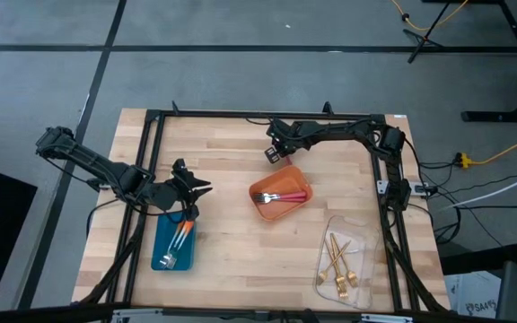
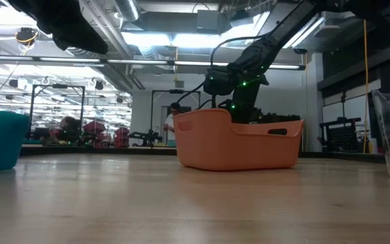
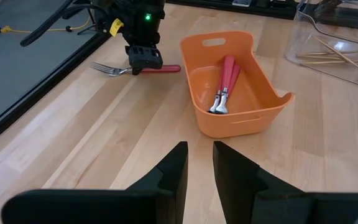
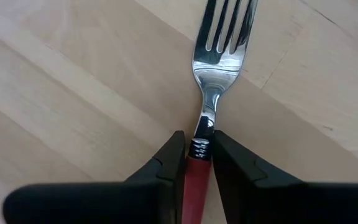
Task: Sort silverware by color (type)
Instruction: Put the pink fork into the orange bin
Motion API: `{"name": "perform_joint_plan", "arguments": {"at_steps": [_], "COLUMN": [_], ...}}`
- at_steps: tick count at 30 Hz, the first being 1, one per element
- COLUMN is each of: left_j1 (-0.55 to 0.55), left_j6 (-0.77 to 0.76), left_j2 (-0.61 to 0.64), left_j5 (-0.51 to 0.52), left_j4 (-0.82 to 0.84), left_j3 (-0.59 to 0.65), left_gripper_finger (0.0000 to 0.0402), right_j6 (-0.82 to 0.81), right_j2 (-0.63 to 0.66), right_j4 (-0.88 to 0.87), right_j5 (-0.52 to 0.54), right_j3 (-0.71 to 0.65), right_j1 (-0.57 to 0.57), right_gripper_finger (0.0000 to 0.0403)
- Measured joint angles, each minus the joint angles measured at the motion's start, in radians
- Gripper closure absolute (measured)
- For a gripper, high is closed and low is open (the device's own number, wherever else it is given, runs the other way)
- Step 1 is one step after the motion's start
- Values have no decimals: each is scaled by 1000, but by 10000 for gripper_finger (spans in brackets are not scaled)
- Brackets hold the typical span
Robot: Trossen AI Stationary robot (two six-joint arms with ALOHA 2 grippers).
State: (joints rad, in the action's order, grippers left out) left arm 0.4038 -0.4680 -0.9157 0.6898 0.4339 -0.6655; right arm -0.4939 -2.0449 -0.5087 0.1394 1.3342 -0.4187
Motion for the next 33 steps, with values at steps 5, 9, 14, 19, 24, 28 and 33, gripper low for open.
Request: {"name": "perform_joint_plan", "arguments": {"at_steps": [5, 9, 14, 19, 24, 28, 33], "left_j1": [0, 0, 0, 0, 0, 0, 0], "left_j6": [0, 0, 0, 0, 0, 0, 0], "left_j2": [0, 0, 0, 0, 0, 0, 0], "left_j5": [0, 0, 0, 0, 0, 0, 0], "left_j4": [0, 0, 0, 0, 0, 0, 0], "left_j3": [0, 0, 0, 0, 0, 0, 0], "left_gripper_finger": [332, 332, 332, 332, 332, 332, 332], "right_j6": [0, 0, 2, 8, 31, 49, 91], "right_j2": [0, 0, 0, 0, -2, -7, -7], "right_j4": [-1, 0, 27, 46, 77, 90, 94], "right_j5": [9, 13, 13, 8, 4, -28, -48], "right_j3": [-1, -1, -3, -3, -3, 23, 97], "right_j1": [0, -1, -1, -1, -1, -1, 0], "right_gripper_finger": [361, 389, 394, 396, 396, 398, 398]}}
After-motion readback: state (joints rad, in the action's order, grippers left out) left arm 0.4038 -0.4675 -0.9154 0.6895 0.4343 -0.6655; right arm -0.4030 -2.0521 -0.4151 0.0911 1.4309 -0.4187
